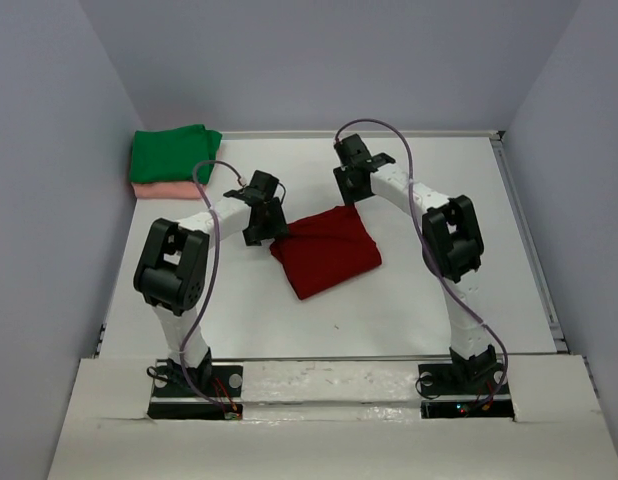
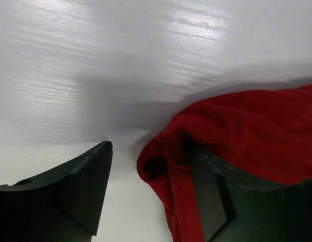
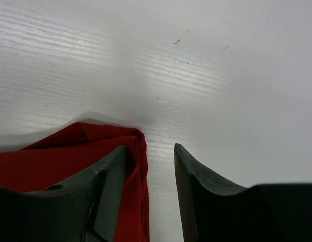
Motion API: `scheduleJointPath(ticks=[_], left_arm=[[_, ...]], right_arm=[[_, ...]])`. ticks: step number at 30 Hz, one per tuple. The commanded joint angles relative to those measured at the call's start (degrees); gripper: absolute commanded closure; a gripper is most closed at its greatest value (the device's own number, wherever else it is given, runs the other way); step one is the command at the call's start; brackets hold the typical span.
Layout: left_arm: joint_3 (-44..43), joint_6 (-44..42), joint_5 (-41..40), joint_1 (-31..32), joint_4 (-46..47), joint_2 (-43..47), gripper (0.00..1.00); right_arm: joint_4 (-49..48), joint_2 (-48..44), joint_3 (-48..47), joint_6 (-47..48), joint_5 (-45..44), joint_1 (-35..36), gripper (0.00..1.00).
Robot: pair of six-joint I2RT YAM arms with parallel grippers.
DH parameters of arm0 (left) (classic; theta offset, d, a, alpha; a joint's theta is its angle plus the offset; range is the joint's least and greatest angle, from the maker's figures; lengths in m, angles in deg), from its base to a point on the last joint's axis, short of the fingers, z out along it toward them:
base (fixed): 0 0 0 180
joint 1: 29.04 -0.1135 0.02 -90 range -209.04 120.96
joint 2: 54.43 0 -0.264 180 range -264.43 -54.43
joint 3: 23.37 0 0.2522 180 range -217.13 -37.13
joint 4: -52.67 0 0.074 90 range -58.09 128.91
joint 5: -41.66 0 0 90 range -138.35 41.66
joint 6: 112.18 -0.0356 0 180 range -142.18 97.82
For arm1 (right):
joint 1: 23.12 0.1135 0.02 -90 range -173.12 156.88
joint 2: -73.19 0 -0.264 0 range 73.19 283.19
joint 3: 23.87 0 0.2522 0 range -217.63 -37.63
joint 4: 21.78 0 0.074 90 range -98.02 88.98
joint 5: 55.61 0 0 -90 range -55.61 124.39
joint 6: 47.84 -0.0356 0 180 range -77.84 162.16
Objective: Fold and stack the t-shirts
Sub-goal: Fold the tshirt
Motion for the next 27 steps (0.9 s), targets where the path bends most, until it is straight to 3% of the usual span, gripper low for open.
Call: scheduleJointPath(ticks=[1, 11, 14, 15, 16, 19, 21, 27], left_arm=[[-1.2, -0.4, -10.7, 2.6, -1.8, 7.6, 0.21], [-4.1, 0.6, -18.8, 7.6, -6.8, 16.2, 0.2], [-3.6, 0.1, -14.6, 7.9, -5.6, 17.5, 0.22], [-3.3, -0.7, -12.5, 8.4, -4.9, 17.7, 0.24], [-2.8, -1.2, -10.3, 8.5, -2.7, 17.5, 0.28], [-1.7, -1.7, -3.1, 8.6, 0.3, 15.4, 0.76], [-2.0, -1.3, 0.1, 8.6, 1.1, 13.7, 1.0], [-5.3, -1.4, 5.5, 8.3, 3.8, 7.4, 1.0]], right_arm=[[0.0, -0.8, -3.8, 2.5, -2.9, -0.4, 0.45], [3.2, -8.6, -7.3, 4.2, -1.2, -0.4, 0.44], [3.3, -12.5, -4.4, 0.3, 4.9, -0.4, 0.76], [2.4, -13.4, -1.2, -1.0, 5.8, 0.1, 1.0], [2.1, -13.8, 0.2, -1.3, 6.4, 0.1, 1.0], [1.8, -13.9, 3.7, -2.4, 7.4, 0.6, 1.0], [1.2, -13.9, 5.1, -2.8, 8.3, 0.6, 1.0], [0.3, -12.0, 6.0, -3.5, 13.2, 0.6, 1.0]])
